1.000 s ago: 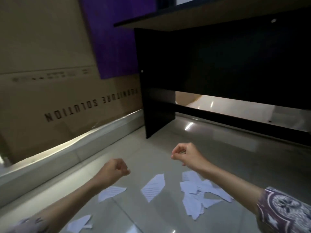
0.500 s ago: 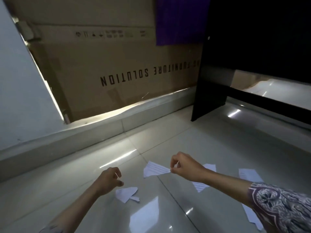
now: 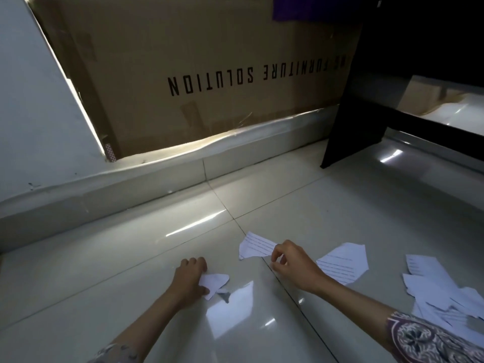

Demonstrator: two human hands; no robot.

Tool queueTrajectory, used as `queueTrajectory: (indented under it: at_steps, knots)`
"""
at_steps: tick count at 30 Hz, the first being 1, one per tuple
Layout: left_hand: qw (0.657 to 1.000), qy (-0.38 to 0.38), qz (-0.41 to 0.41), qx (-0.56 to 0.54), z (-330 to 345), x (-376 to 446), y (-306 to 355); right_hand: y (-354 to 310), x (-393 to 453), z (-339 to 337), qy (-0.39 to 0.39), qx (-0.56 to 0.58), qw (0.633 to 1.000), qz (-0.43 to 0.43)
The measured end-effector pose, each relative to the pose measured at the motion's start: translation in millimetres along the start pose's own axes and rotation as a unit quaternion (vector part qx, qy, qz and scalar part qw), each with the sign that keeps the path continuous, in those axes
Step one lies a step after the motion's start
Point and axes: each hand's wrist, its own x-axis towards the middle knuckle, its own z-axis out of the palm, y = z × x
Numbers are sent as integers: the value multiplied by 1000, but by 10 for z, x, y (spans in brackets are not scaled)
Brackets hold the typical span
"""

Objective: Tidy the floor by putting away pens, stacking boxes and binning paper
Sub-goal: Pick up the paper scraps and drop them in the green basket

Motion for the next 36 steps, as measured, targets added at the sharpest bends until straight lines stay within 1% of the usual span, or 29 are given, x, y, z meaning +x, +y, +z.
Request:
queueTrajectory:
  at_steps: [2,5,6,8,9,10,12,14,16,18,20,23,26,29,32,34,36]
  knots:
    - [999,0,-5,-41,33,11,3,94,23,-7,7,2,1000,8]
    - [989,29,25,-143,41,-46,-12,226,47,-14,18,8,1000,20]
    - [979,32,29,-197,15,-90,-29,264,53,-9,19,10,999,24]
    - [951,8,43,-307,-74,-174,-71,326,76,5,26,17,999,31]
    - [941,-7,58,-335,-110,-204,-81,353,89,19,30,20,999,35]
    - [938,-15,72,-340,-132,-225,-66,371,100,33,35,22,998,39]
    - [944,-17,88,-319,-115,-227,30,401,130,71,45,21,998,43]
    - [959,-24,103,-263,-49,-193,163,403,171,113,56,22,997,43]
    - [971,-29,136,-195,21,-143,248,375,222,158,69,25,997,40]
    - [977,-25,166,-130,63,-104,280,333,278,195,83,33,996,29]
    - [979,-17,175,-105,108,-70,269,298,340,230,96,44,994,16]
    - [980,-21,160,-118,126,-41,273,270,449,274,111,40,993,11]
    - [977,-24,141,-161,108,-47,268,240,524,314,127,50,990,18]
    - [967,20,123,-223,53,-73,201,225,561,395,129,44,990,35]
    - [955,58,90,-276,-27,-64,105,224,571,467,108,-16,992,60]
    - [946,72,68,-308,-56,-65,56,227,588,485,100,-40,992,68]
    - [938,76,51,-334,-63,-82,28,218,606,486,103,-29,991,81]
